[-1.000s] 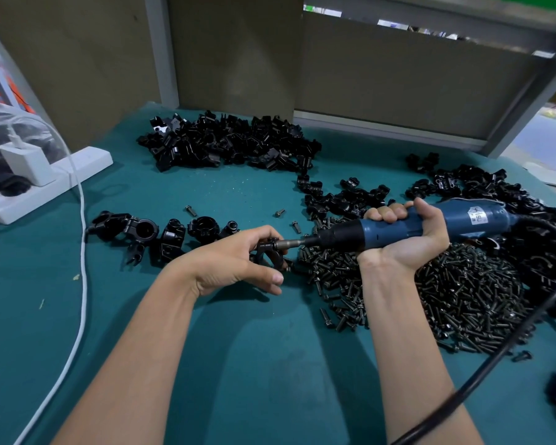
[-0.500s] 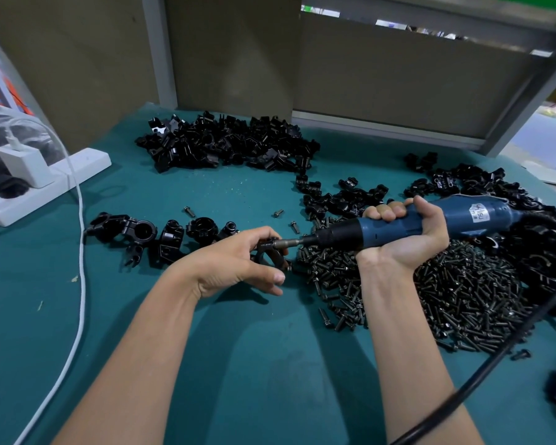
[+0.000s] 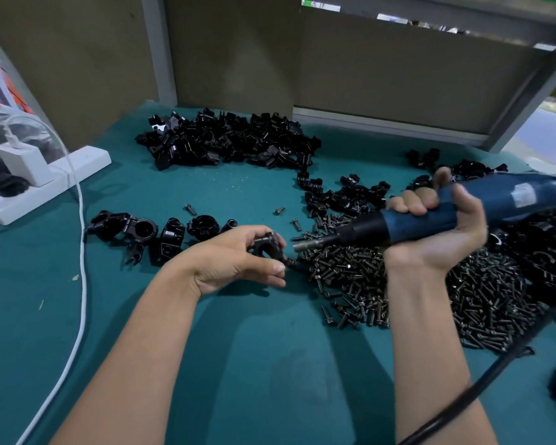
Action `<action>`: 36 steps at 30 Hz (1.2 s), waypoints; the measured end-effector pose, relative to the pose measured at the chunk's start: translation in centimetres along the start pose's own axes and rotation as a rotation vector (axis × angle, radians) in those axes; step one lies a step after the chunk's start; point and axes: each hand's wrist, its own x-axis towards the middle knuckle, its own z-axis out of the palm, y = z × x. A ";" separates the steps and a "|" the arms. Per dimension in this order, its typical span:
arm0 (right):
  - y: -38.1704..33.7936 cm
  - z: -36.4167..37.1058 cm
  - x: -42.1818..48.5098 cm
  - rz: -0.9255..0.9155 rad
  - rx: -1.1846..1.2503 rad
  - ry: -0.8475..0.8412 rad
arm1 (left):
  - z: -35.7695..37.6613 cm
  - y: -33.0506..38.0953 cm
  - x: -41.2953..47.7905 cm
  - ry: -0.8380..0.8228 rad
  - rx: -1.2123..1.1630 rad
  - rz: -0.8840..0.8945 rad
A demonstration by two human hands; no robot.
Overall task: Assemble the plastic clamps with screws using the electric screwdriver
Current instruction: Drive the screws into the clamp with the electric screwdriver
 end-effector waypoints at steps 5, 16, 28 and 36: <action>-0.9 -0.7 0.0 -0.042 0.001 0.014 | -0.3 0.5 -0.4 0.010 -0.225 0.083; 0.2 -0.7 -0.3 -0.021 -0.003 0.047 | 0.1 0.6 -0.8 -0.038 -0.124 0.042; 0.6 -0.9 -0.5 -0.030 -0.040 0.054 | 0.1 0.5 -0.7 -0.028 -0.112 0.009; 0.8 -1.1 -0.5 -0.030 -0.041 0.063 | 0.2 0.5 -0.5 0.001 -0.093 0.020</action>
